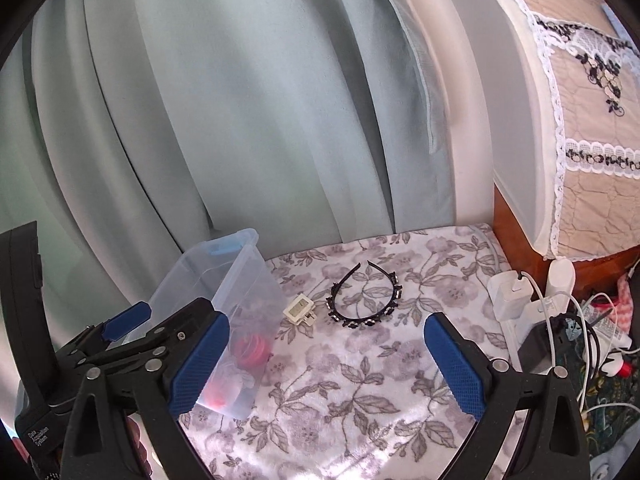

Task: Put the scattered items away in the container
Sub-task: 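Withdraw both tools from the box toward the hair claw clip and headband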

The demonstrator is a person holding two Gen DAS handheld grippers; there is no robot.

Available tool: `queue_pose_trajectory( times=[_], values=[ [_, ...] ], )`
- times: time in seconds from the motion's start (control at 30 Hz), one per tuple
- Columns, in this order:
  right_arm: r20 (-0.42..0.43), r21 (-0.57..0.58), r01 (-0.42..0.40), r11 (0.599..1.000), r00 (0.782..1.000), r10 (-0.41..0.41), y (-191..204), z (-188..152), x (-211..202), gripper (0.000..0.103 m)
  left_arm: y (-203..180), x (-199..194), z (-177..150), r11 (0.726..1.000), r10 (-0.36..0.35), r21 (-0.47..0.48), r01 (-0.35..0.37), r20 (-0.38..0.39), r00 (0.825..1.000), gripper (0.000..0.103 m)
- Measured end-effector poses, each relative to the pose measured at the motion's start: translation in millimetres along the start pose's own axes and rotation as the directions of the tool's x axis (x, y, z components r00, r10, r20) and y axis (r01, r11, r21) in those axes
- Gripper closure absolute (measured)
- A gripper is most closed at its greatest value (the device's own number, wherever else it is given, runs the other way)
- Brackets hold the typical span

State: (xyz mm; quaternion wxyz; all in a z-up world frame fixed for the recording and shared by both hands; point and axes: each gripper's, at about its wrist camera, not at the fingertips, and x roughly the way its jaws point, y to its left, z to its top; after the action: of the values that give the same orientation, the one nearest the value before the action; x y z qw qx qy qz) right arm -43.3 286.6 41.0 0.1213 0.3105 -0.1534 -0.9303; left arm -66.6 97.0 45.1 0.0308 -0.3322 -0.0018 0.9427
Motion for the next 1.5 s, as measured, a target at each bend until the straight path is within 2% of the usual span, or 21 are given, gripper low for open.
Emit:
queue_pose_trajectory(
  times=[0.33, 0.77, 0.93, 1.03, 1.13, 1.33, 1.47, 1.5],
  values=[
    [-0.078, 0.039, 0.027, 0.999, 0.997, -0.024, -22.0, -16.7, 30.1, 0.003, -8.2, 37.5, -16.4, 1.000, 0.000, 0.012, 0.001, -0.079, 0.997, 0.007],
    [-0.149, 0.059, 0.089, 0.994, 0.986, -0.079, -55.3, -19.8, 67.2, 0.003, -26.8, 93.0, -21.3, 0.997, -0.053, 0.050, 0.061, -0.152, 0.987, 0.007],
    [-0.188, 0.023, 0.095, 0.995, 0.978, -0.089, -58.4, -17.3, 90.9, 0.003, -27.9, 113.6, -21.4, 0.995, 0.048, 0.089, -0.033, -0.173, 0.984, 0.007],
    [-0.192, 0.007, 0.109, 0.994, 0.976, -0.106, -59.6, -13.4, 104.4, 0.003, -27.7, 123.3, -17.8, 0.990, 0.111, 0.104, -0.096, -0.152, 0.982, 0.007],
    [-0.191, -0.008, 0.122, 0.992, 0.974, -0.121, -61.9, -9.9, 115.9, 0.003, -30.5, 132.2, -16.1, 0.975, 0.195, 0.136, -0.176, -0.144, 0.970, 0.007],
    [-0.174, -0.028, 0.160, 0.987, 0.971, -0.162, -71.6, -5.0, 130.2, 0.003, -43.7, 143.5, -29.7, 0.943, 0.264, 0.232, -0.239, -0.086, 0.961, 0.007],
    [-0.202, -0.050, 0.158, 0.986, 0.965, -0.165, -75.5, -10.8, 145.0, 0.003, -47.7, 162.0, -37.1, 0.873, 0.400, 0.314, -0.373, -0.027, 0.916, 0.007],
    [-0.212, -0.052, 0.161, 0.986, 0.963, -0.169, -76.7, -13.8, 149.2, 0.003, -49.4, 165.5, -37.4, 0.864, 0.414, 0.322, -0.387, -0.016, 0.910, 0.007]
  ],
)
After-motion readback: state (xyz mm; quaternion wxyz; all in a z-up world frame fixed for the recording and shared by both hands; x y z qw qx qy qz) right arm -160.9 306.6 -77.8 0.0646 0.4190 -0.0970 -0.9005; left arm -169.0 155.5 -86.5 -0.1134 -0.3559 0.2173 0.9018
